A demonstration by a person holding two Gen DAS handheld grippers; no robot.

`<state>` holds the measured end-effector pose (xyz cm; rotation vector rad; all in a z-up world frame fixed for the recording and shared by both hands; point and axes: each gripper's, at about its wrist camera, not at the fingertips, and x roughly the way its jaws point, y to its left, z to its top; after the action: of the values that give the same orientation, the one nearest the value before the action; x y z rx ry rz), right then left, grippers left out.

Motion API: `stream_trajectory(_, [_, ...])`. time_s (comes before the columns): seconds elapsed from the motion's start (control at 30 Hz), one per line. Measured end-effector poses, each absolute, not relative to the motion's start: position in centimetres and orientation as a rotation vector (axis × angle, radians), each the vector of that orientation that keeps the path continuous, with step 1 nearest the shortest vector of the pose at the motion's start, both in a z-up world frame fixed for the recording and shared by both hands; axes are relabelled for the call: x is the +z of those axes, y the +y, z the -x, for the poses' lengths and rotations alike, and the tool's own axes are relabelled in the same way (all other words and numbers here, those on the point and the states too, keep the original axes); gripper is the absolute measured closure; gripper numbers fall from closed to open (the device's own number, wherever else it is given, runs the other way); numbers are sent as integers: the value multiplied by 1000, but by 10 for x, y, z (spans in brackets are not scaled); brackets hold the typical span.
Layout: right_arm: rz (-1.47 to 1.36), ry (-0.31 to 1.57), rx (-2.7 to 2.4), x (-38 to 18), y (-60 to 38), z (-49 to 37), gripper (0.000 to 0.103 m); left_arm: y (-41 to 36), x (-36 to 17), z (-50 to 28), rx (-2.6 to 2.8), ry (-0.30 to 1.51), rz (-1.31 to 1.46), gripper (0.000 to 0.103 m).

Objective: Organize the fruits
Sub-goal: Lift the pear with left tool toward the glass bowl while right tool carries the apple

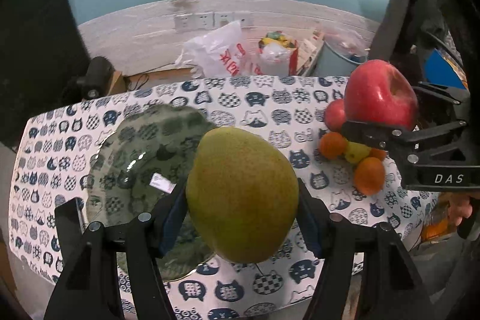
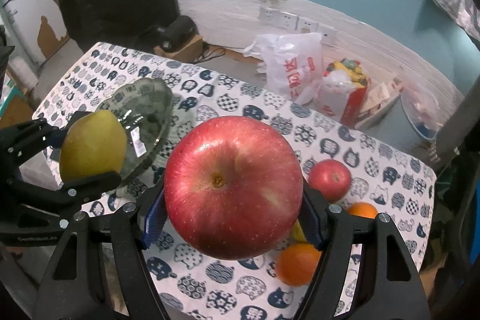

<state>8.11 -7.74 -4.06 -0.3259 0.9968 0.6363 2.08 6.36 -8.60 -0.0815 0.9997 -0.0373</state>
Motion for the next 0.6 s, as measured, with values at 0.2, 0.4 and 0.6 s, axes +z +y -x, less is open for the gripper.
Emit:
stream_trajectory(0.2, [343, 1007, 679, -46, -49, -82, 29, 90, -96, -17, 12, 1014, 109, 35])
stream_trajectory(0.4, [355, 1019, 714, -52, -20, -83, 29, 113, -107, -15, 50, 1030, 136, 35])
stream_trajectory(0.6, [354, 1038, 748, -59, 3, -84, 29, 139, -128, -13, 96, 1076, 177, 35])
